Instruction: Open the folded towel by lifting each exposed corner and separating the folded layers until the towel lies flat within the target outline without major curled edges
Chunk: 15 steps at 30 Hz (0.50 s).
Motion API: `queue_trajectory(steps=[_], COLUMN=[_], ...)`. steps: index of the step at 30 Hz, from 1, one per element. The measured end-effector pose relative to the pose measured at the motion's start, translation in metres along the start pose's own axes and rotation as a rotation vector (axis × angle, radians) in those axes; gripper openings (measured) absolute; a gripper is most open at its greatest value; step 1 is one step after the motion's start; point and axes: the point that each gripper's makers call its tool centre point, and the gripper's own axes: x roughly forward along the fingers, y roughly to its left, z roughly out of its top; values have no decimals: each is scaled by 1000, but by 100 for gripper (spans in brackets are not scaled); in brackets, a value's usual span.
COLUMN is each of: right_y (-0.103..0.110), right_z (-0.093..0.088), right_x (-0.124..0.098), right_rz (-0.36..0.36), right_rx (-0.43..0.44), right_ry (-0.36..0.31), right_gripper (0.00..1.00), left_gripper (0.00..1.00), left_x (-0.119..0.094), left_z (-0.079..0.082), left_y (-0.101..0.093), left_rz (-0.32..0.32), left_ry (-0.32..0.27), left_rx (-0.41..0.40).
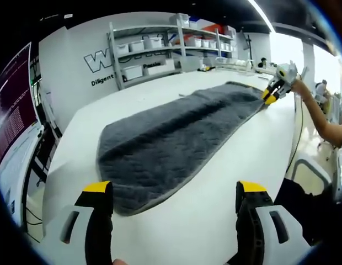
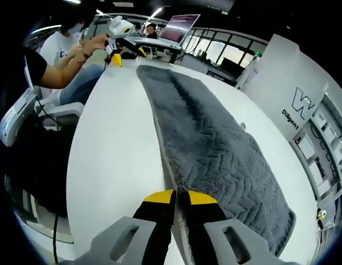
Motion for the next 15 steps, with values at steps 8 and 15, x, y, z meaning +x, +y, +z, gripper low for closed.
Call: queue_trajectory(steps=[8, 15], right_y=[21, 31], right_z=[-2, -5], right_x=[-8, -10], right_rz=[85, 127], right_rx=[-30, -36], right_ry=[-8, 2], right_gripper=[4, 4], left_gripper=[91, 90], left_x=[-5, -6], left_z=[1, 0], left_y=[4, 4], left_rz=[5, 5], left_ry=[-6, -1], left_rx=[-1, 1])
